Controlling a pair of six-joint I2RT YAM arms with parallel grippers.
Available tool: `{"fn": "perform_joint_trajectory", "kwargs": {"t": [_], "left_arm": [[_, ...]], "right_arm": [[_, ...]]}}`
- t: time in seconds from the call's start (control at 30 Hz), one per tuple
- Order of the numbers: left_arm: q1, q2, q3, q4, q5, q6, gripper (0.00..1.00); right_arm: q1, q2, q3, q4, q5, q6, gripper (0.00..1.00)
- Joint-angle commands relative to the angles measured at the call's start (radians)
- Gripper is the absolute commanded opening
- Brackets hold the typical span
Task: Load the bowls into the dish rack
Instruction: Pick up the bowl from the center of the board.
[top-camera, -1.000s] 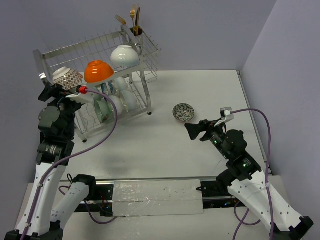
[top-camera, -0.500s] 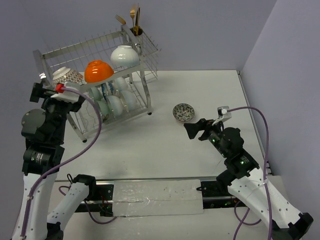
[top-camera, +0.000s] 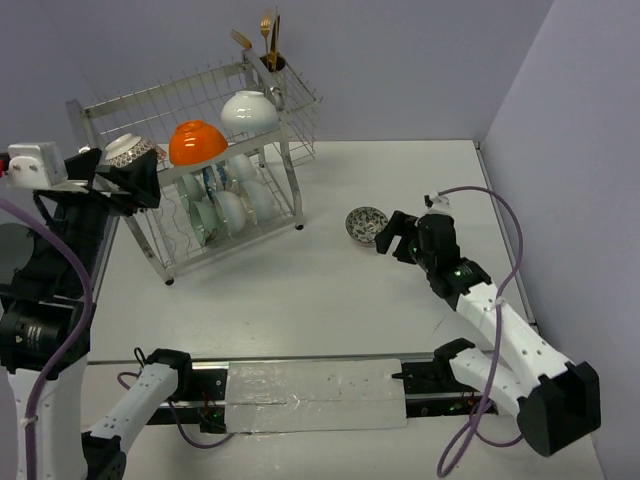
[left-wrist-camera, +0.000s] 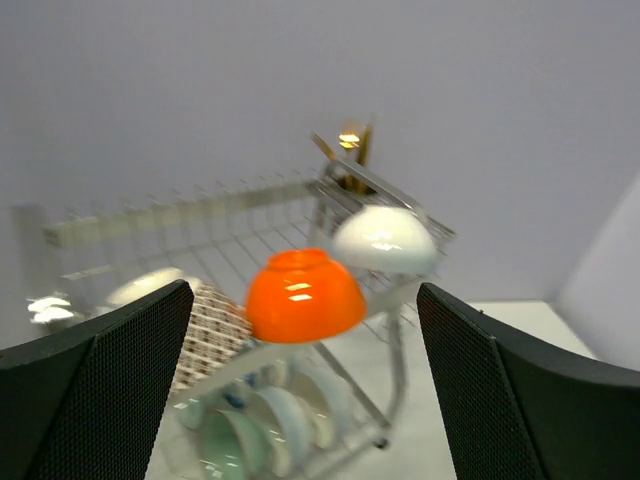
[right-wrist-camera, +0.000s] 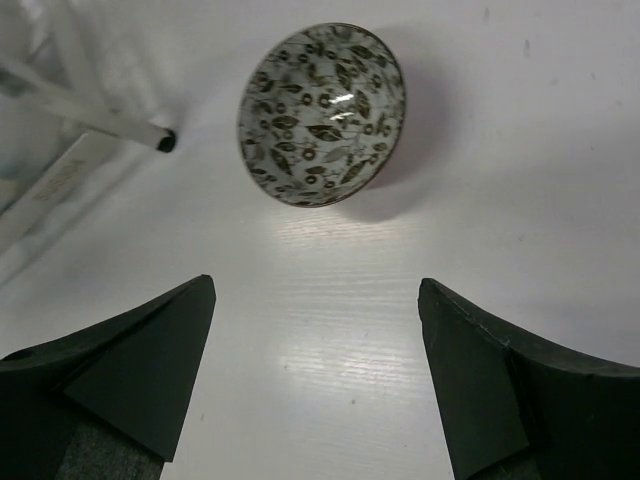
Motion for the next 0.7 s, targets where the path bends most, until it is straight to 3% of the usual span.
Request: {"fn": "perform_joint_trajectory", "kwargs": {"t": [0.0, 0.2, 0.3, 0.43, 0.67], "left_arm": [[0.003, 0.054, -0.038, -0.07, 0.143, -0.189, 0.99], [0.002, 0.095, -0.162, -0.05, 0.462, -0.34, 0.99], [-0.026, 0.075, -0.269, 0.044, 0.536, -0.406, 0.99], [-0.126, 0.067, -0.336, 0.081, 0.478, -0.43, 0.99], [-0.377, 0.1, -0.431, 0.11, 0.283, -0.437, 0.99]], "right_arm": [[-0.051, 0.104, 0.077, -0.003, 0.001, 0.046, 0.89], [-0.07, 0.35, 0.198, 0.021, 0.01, 0.084, 0.82], [-0.075, 0.466, 0.256, 0.023, 0.04, 0.098, 0.77], [-0.079, 0.597, 0.321, 0.023, 0.065, 0.119, 0.69], [-0.085, 0.666, 0.347, 0.021, 0.093, 0.124, 0.58]]}}
